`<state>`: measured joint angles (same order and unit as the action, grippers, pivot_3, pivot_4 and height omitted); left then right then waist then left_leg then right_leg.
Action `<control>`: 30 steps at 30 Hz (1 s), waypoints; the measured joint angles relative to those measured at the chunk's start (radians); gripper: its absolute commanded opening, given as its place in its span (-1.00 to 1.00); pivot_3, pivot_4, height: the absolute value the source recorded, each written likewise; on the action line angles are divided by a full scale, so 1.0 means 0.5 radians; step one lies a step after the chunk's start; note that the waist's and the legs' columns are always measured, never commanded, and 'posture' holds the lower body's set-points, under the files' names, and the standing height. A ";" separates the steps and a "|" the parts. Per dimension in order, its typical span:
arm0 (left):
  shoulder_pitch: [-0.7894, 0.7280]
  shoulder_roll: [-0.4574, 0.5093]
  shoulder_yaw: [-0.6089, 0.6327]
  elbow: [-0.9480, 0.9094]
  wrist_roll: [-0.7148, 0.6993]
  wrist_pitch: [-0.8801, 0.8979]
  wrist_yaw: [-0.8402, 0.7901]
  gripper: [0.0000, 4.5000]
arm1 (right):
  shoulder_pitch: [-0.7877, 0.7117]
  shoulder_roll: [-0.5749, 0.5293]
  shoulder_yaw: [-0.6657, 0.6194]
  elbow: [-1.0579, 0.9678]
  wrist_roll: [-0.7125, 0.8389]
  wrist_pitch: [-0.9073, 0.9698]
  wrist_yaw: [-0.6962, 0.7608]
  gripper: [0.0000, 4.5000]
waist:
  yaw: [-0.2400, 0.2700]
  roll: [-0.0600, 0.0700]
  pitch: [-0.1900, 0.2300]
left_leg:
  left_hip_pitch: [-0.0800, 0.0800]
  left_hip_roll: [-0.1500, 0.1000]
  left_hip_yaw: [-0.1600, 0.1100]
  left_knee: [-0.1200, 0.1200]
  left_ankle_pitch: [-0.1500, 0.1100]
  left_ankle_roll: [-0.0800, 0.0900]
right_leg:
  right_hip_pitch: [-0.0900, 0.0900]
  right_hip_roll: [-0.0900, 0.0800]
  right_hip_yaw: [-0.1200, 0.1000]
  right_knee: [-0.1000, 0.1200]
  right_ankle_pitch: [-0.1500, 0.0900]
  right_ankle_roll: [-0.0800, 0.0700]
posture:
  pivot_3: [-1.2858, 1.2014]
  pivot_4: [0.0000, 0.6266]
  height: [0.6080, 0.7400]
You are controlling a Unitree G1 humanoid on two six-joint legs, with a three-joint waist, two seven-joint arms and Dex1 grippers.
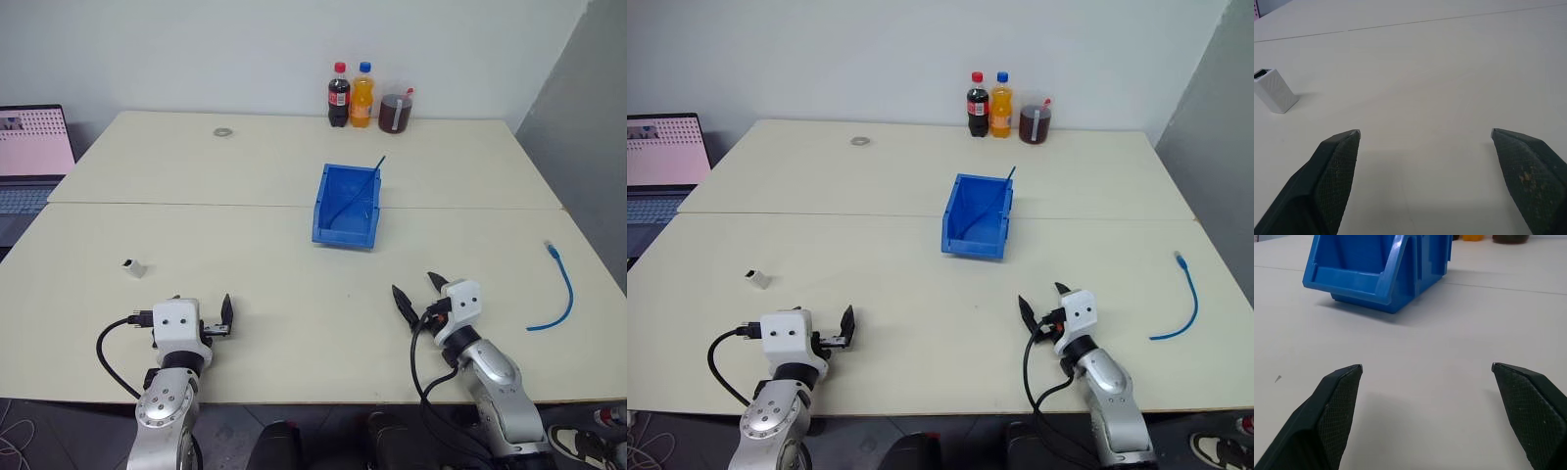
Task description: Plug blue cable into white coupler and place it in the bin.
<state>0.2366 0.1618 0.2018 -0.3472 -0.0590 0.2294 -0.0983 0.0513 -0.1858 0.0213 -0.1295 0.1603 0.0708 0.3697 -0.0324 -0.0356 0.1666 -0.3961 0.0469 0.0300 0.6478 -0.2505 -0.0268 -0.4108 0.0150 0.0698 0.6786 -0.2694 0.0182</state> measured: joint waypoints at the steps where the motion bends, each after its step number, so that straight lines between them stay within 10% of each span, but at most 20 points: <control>1: 0.005 0.000 0.000 0.000 -0.009 0.000 -0.006 1.00 | 0.000 -0.001 0.000 0.000 0.002 0.009 0.001 1.00 | 0.000 0.000 0.000 | 0.000 0.000 0.000 0.000 0.000 0.000 | 0.000 0.000 0.000 0.000 0.000 0.000 | 0.03 -0.52 1.00; 20: -0.490 0.462 -0.314 -0.126 -0.388 0.170 -0.799 1.00 | 0.080 -0.047 -0.253 -0.530 0.146 0.152 -0.167 1.00 | 0.006 0.000 0.001 | -0.002 -0.002 -0.001 0.001 0.000 0.000 | 0.000 0.002 -0.002 0.000 0.000 0.000 | 0.03 -0.52 1.00; 30: -1.061 0.738 -0.727 -0.179 -0.802 0.723 -1.441 1.00 | -0.182 -0.705 -0.954 -0.107 0.315 0.696 -0.209 1.00 | -0.013 0.002 0.004 | 0.003 -0.009 0.004 -0.001 0.000 0.000 | 0.002 0.007 0.002 0.000 -0.001 0.001 | 0.03 -0.52 1.00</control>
<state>-0.2938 0.5309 -0.1618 -0.4368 -0.4603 0.5908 -0.8187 -0.0397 -0.5381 -0.4555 -0.1832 0.3179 0.4187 0.2653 -0.0389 -0.0344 0.1684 -0.3947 0.0422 0.0321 0.6472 -0.2503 -0.0268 -0.4098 0.0186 0.0708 0.6787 -0.2698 0.0185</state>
